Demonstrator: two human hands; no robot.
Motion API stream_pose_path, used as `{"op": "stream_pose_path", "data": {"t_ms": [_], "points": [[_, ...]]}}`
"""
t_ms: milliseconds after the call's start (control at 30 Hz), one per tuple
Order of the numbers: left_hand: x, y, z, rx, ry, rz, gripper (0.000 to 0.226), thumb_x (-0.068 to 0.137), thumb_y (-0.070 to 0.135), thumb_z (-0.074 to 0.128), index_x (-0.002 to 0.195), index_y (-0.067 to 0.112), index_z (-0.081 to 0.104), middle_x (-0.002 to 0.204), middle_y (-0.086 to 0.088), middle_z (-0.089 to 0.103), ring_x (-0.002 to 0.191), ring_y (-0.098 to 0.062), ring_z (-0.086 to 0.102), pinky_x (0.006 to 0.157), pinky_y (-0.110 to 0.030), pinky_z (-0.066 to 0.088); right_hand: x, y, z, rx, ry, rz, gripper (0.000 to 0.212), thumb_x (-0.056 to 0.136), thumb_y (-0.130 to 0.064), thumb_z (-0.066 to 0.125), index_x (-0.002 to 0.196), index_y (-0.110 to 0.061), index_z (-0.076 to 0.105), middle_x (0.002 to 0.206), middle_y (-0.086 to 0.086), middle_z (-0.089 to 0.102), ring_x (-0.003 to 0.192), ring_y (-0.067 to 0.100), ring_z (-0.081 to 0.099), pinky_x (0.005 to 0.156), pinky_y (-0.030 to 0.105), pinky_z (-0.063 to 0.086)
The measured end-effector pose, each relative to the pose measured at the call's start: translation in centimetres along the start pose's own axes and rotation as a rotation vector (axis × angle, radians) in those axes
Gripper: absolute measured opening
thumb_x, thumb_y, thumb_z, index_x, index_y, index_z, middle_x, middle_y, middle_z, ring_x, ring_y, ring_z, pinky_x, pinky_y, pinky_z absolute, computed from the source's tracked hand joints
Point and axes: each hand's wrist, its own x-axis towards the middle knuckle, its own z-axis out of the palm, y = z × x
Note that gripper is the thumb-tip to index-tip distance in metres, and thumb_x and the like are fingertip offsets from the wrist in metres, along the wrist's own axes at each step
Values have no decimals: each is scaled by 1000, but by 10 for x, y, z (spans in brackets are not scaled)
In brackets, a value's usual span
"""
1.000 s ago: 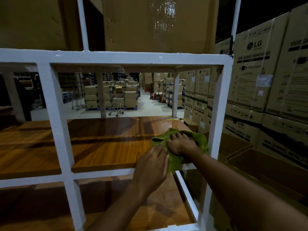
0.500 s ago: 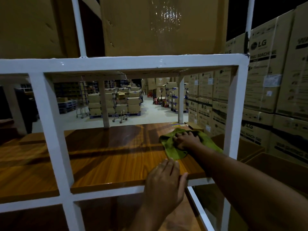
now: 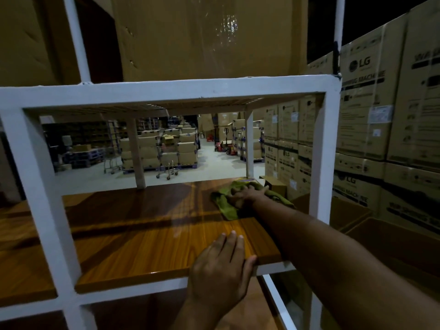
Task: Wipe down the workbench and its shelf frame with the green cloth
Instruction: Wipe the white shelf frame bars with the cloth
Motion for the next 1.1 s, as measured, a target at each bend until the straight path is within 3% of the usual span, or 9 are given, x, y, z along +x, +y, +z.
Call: {"op": "stream_pose_path", "data": {"t_ms": [133,300,467,567,700,833,1000,1100], "points": [[1,2,-3,-13,-29,-34,51,100,45,37,113,11,72,115,-8,71,102,-22,69,78,-32,55,-28,-6,4,42,-56,-56,72,94,-73,18,156,-37,7,165,2,-6,151,31,-7,109,75,-5],[3,3,-12,-88,-163,-117,57,100,48,33,129,8,60,131,-12,62,111,-23,65,77,-31,55,-68,-13,11,50,-46,-121,72,93,-71,23,156,-38,7,165,2,-5,151,32,-8,108,76,-3],[5,3,-22,-208,-205,-164,55,97,42,37,135,6,55,137,-13,56,124,-26,56,88,-36,53,-110,-10,18,31,-28,-171,67,97,-62,32,155,-37,10,165,4,-4,150,33,-7,108,76,-3],[5,2,-32,-296,-197,-164,51,97,38,37,132,7,57,130,-12,62,118,-25,60,89,-34,51,-138,-8,21,83,18,-161,64,100,-51,34,156,-31,11,165,8,1,150,35,-2,110,73,-2],[4,0,-46,-411,-192,-166,45,98,34,35,126,9,58,113,-9,67,96,-22,63,77,-32,50,-166,-4,25,44,42,-140,71,100,-51,38,157,-29,3,165,9,0,151,31,0,113,67,3],[-7,-5,-51,-430,-202,-101,41,97,28,36,125,8,58,116,-9,65,104,-23,58,88,-37,49,-186,-11,38,53,174,-98,63,99,-56,21,156,-30,14,164,8,11,150,28,11,115,60,6],[-6,-12,-57,-382,-158,-47,31,88,21,40,105,10,64,98,-6,64,90,-23,55,78,-40,48,-209,-19,58,95,394,-158,64,97,-53,7,150,-30,35,158,4,33,145,22,28,117,51,14],[2,-9,-57,-418,-128,-30,27,86,17,43,98,8,65,96,-8,64,90,-22,55,82,-34,47,-229,-19,74,200,576,-287,71,92,-52,7,140,-24,50,147,2,50,137,24,41,116,49,20]]}}
